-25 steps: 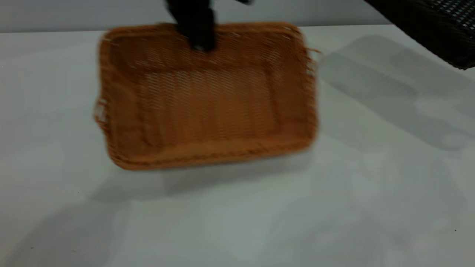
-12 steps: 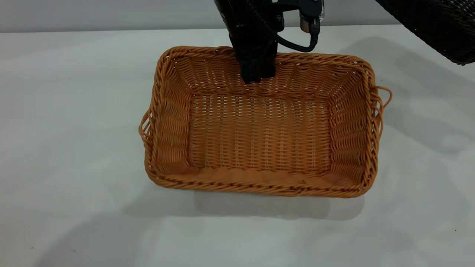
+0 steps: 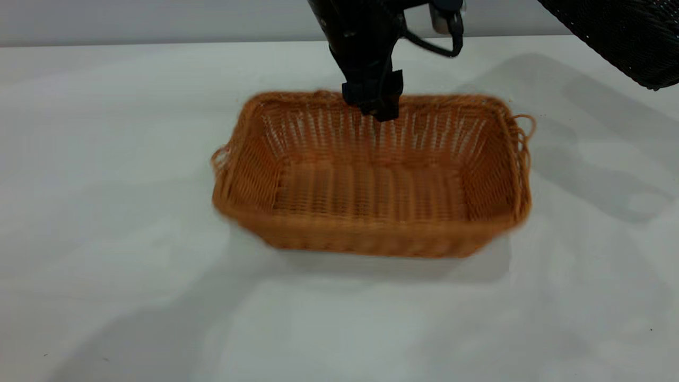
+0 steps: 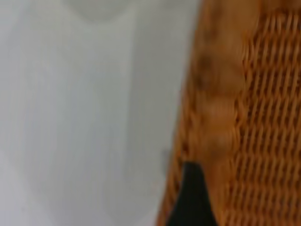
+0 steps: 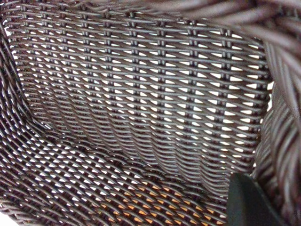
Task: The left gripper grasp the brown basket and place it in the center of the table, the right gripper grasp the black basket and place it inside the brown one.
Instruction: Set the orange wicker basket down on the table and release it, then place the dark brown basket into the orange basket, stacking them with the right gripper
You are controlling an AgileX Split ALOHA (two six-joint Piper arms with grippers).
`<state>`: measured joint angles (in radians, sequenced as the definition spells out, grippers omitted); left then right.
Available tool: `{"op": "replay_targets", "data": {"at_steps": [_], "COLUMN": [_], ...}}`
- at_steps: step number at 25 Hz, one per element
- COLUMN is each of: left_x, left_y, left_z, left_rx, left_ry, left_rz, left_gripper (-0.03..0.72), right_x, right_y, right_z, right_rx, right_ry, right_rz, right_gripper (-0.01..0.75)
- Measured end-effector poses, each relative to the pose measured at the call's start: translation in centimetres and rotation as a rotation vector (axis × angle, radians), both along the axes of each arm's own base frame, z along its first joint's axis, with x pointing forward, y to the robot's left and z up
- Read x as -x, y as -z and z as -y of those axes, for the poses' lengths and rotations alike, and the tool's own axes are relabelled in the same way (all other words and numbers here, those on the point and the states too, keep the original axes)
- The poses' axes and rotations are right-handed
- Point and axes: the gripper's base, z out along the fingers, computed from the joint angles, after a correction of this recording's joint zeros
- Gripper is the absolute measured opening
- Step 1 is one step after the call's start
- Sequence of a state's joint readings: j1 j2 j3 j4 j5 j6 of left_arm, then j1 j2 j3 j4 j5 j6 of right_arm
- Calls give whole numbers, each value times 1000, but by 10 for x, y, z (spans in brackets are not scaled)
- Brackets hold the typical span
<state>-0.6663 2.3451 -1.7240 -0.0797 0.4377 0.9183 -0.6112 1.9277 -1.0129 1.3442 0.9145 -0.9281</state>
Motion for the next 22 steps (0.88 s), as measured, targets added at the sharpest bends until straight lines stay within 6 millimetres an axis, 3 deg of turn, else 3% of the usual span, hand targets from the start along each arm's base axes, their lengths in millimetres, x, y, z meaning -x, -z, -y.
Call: {"op": "replay_targets", "data": {"at_steps": [4,9,12,15,22], "left_x": [-16,-43,-58,-66,-73], "left_y": [-20,-60,-73,-76,-75], "left_z": [-23,-92,-143,-181,-228], "left_rx": [37,77,84,64,51], "left_ry": [-185,-535,-701,-796,-903], "left_rz": [0,-64,-90,-114,-140], "left_gripper": [552,552,552,552,552], "right_x": [1,-5,-13,-17,-20], "right_y": [0,1,3,7,9], "right_z": [-2,-22,-54,-93,-167], "right_rx": [-13,-22,-8,16,69], "right_ry": [-22,-81,-189,-311,-499], "right_rz": [-5,-44,-90,-148,-235], "right_gripper": [83,83,83,83,83]}}
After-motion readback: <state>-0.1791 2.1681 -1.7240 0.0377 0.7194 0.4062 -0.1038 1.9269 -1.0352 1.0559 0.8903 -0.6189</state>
